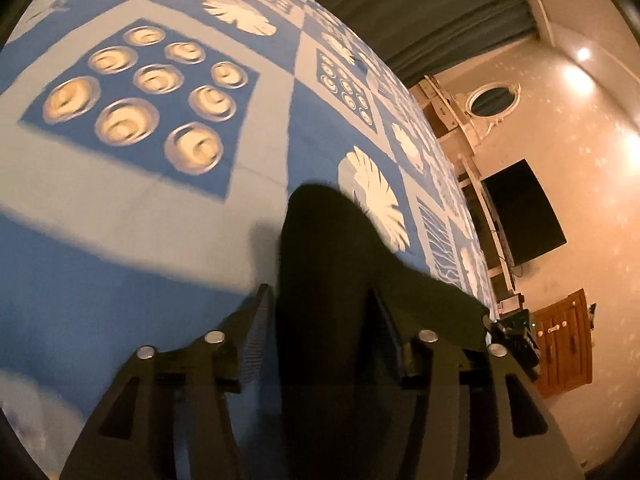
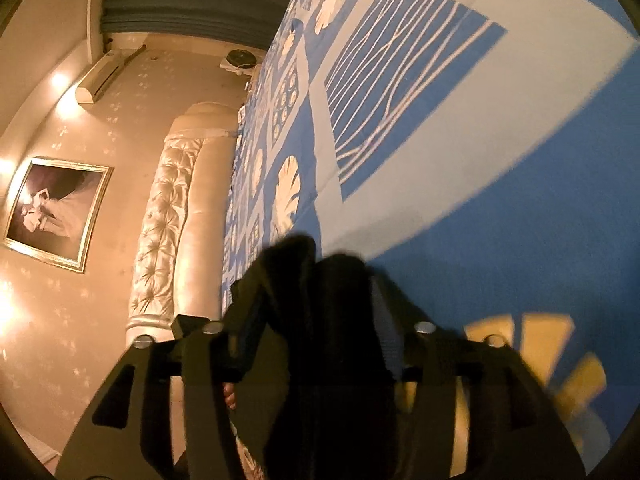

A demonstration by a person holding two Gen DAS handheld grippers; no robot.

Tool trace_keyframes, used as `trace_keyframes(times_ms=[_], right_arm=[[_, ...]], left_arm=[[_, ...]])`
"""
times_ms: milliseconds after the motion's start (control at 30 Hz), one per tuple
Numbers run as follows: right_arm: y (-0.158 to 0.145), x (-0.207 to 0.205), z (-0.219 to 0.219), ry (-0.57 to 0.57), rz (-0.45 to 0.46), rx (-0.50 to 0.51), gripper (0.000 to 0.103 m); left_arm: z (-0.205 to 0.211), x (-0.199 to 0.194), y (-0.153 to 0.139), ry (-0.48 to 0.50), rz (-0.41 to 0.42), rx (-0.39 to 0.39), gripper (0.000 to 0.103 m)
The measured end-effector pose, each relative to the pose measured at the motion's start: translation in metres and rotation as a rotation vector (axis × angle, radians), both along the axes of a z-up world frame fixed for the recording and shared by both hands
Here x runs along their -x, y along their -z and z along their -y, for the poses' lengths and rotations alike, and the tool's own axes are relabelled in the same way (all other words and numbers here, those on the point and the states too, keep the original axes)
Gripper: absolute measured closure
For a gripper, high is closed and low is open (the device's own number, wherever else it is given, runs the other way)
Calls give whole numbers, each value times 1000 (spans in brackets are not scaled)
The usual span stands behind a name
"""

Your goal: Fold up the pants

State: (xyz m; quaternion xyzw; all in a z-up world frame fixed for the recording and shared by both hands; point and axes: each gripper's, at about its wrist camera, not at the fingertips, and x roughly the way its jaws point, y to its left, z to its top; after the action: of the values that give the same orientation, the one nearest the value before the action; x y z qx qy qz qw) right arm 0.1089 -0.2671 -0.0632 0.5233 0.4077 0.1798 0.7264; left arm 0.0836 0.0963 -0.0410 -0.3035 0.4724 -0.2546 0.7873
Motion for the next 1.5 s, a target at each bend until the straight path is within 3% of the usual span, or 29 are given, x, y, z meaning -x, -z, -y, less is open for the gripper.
trace_keyframes(times_ms=[133, 467, 567, 600, 667, 733, 867, 1500], right_arm=[[-1, 31, 1, -41, -17, 16, 46], [-1, 87, -27, -106, -23, -18, 39], [-2, 88, -31, -117, -31, -5, 41], [-3, 88, -33, -121, -35, 9, 48], [-1, 90, -33, -115, -49, 13, 61], [2, 94, -31, -109, -44, -9, 66], [3, 96, -31, -104, -47, -39, 68], [-5, 106, -24, -100, -46, -69, 71]], left_arm=[[-9, 47, -3, 12, 3, -1, 42], [-7, 129, -1, 13, -82, 101, 37], [4, 136, -2, 20, -45, 51, 37], [5, 136, -2, 18, -42, 51, 37], [9, 134, -2, 12, -54, 58, 47], [13, 134, -2, 11, -66, 42, 57], [19, 137, -12, 24, -33, -36, 62], [22, 131, -12, 11, -52, -70, 64]])
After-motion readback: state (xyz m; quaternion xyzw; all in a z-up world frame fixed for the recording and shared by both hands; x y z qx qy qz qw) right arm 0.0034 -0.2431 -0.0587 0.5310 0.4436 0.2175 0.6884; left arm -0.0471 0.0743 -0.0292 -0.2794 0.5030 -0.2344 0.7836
